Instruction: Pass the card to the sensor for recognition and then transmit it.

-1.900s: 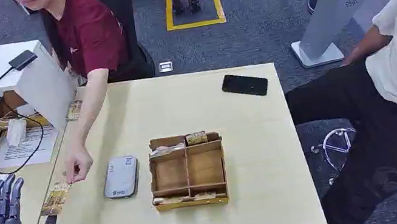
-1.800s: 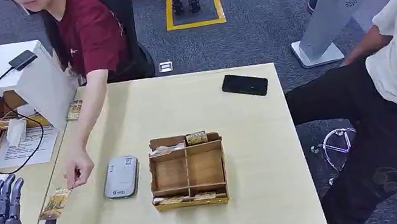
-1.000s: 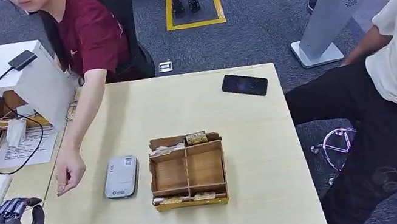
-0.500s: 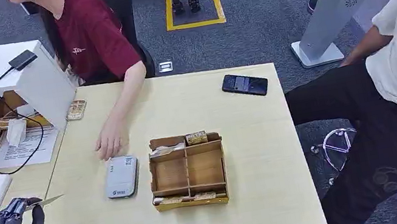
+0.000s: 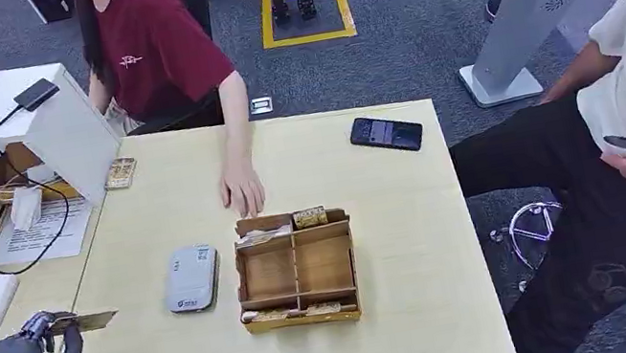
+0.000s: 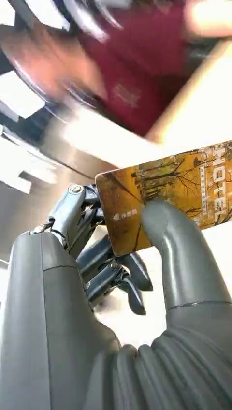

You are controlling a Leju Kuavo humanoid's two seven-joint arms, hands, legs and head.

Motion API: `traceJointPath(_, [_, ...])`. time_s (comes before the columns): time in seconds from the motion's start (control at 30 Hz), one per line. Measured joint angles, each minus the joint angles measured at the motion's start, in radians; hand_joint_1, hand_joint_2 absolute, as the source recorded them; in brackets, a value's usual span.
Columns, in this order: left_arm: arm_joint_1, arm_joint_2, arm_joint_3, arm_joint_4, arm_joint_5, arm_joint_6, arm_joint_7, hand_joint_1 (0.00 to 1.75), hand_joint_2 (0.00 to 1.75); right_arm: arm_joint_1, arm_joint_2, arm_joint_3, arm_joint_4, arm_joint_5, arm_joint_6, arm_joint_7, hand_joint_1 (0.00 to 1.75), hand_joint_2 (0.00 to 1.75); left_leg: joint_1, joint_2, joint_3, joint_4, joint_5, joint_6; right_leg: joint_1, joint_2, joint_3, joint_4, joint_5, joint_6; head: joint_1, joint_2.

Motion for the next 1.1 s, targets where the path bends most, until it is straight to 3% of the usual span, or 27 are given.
traceJointPath(0.03, [-0.006,-0.016,-0.004,-0.004,0.048,-0.055,0.015,1.75,1.75,0.0,0.001,0.0,0.0,-0.002,-0.004,0.0,0.0,1.75,0.0,0.0,0.0,0.0,0.0,0.0,0.0,0.0,0.0,0.0,0.0,0.0,0.001,0.0])
traceJointPath(0.1, [-0.022,-0.052,-0.022,-0.011,0.066,-0.106,0.06,1.75,1.75,0.0,0.002,0.0,0.0,-0.003,-0.01,0.0,0.0,1.75,0.0,0.0,0.0,0.0,0.0,0.0,0.0,0.0,0.001,0.0,0.0,0.0,0.001,0.0])
traceJointPath(0.23, [-0.064,-0.106,-0.04,-0.01,0.091,-0.124,0.146,1.75,1.75,0.0,0.007,0.0,0.0,-0.006,-0.012,0.003,0.0,1.75,-0.001,0.0,0.0,0.0,0.0,0.0,0.0,0.0,0.001,0.0,0.001,0.0,0.001,0.0])
traceJointPath(0.4, [-0.113,-0.154,-0.055,0.023,0.141,-0.133,0.209,1.75,1.75,0.0,0.011,0.0,0.0,-0.004,-0.012,0.019,0.0,1.75,0.0,0.0,0.0,0.0,0.0,0.0,0.0,0.0,0.0,0.0,0.001,0.0,0.001,0.0])
traceJointPath(0.57, [-0.151,-0.189,-0.058,0.072,0.164,-0.118,0.23,1.75,1.75,0.0,0.011,0.005,0.0,0.002,-0.011,0.029,0.0,1.75,0.0,0.0,0.0,0.0,0.0,0.0,0.0,0.0,0.0,0.0,0.001,0.0,0.001,0.0])
traceJointPath(0.8, [-0.246,-0.239,-0.075,0.183,0.113,-0.01,0.257,1.75,1.75,-0.004,0.014,0.024,-0.001,0.014,-0.011,0.03,0.0,1.75,0.0,0.0,0.0,0.0,0.001,0.001,0.0,0.0,0.001,0.0,0.001,0.0,0.001,0.0])
traceJointPath(1.1, [-0.32,-0.276,-0.107,0.312,0.076,0.02,0.27,1.75,1.75,-0.009,0.014,0.043,-0.002,0.027,-0.007,0.043,0.0,1.75,0.0,0.0,-0.001,0.001,0.001,0.001,0.0,0.0,0.0,0.0,0.001,0.0,0.001,0.0])
